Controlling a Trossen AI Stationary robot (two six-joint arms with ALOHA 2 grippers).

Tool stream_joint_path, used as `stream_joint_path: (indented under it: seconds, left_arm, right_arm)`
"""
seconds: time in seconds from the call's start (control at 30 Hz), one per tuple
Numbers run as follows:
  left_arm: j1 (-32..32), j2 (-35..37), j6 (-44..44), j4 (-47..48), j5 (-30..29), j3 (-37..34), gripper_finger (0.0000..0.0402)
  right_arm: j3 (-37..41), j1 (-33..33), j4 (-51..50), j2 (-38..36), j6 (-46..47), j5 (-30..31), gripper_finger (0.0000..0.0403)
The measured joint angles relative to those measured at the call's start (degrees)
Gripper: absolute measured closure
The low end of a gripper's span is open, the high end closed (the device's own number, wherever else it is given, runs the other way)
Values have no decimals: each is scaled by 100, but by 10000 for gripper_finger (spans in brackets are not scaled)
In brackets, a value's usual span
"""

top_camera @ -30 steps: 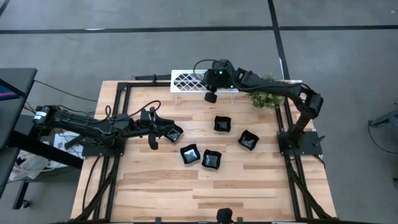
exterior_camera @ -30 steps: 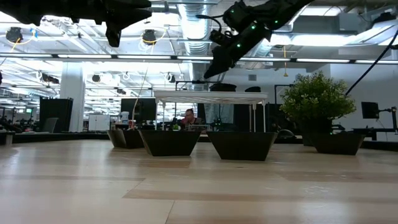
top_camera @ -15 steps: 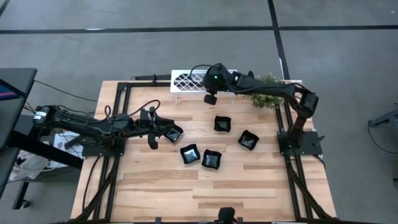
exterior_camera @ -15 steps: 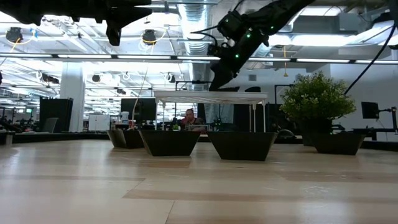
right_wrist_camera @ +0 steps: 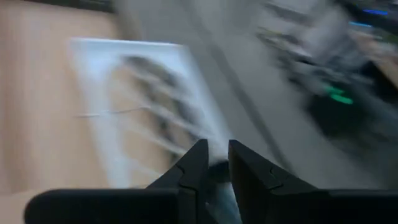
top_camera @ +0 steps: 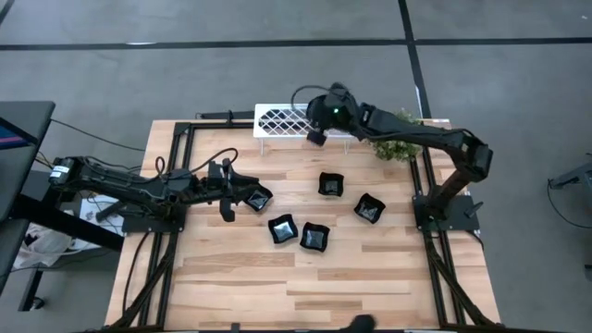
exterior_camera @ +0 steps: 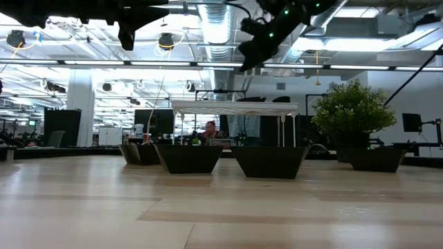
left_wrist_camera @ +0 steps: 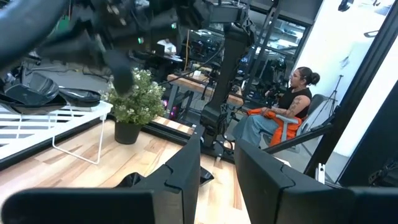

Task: Pick & Place Mini shaped plates
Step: Stack the leaf shaped plate on top of the leaf shaped plate on the shelf

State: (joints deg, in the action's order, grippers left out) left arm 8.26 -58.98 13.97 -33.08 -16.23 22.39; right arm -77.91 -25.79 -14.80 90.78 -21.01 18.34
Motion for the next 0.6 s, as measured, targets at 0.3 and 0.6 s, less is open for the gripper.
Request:
stream_joint_path:
  seconds: [0.3, 0.6]
  left_arm:
    - [0, 1, 0, -39, 0, 0, 300]
    - [1, 1, 1, -44, 0, 0, 300]
  right_arm:
    - [-1, -790, -722, 78, 694, 1460, 345]
    - [-2, -1539, -418, 295, 756, 594, 345]
